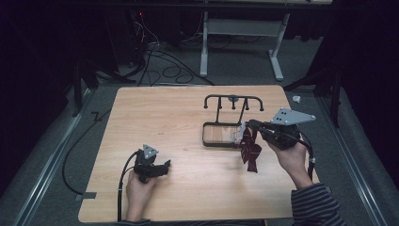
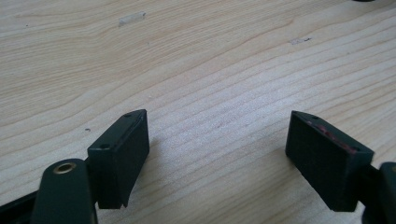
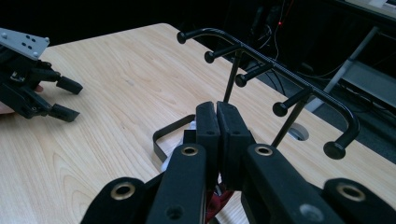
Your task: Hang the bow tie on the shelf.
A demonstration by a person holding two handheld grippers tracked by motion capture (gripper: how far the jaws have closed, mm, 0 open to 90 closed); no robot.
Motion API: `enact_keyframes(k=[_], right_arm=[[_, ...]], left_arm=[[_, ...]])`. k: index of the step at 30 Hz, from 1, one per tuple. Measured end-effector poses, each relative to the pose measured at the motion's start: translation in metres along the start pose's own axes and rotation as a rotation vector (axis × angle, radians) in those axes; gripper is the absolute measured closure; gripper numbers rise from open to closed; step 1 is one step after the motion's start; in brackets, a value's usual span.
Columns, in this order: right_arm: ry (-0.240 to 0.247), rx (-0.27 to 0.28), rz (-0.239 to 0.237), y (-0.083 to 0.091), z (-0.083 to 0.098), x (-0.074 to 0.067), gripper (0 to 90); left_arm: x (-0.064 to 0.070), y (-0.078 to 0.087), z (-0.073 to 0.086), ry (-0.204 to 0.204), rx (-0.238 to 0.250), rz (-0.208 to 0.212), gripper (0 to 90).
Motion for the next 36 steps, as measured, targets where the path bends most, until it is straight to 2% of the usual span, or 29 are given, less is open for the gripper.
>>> enact_keyframes(k=[27, 36], right_arm=[[0.003, -0.019, -0.029, -0.023, -0.020, -0.001, 89.7], [0.020, -0.033, -0.035, -0.035, -0.028, -0.005, 89.6]], left_arm=[[0.000, 0.000, 0.000, 0.000, 0.000, 0.001, 22.0], [0.000, 0.000, 0.000, -0.001, 0.000, 0.000, 21.9]])
Point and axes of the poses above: each handheld gripper's, and its own axes: y roughly backward along the jaws, z roughly out of its underside, x roughly to its right, the point moved 3 cm from there along -y, roughly forward along the jaws, and after that the axes turned 12 degrees about -y, right-handed, at the moved point
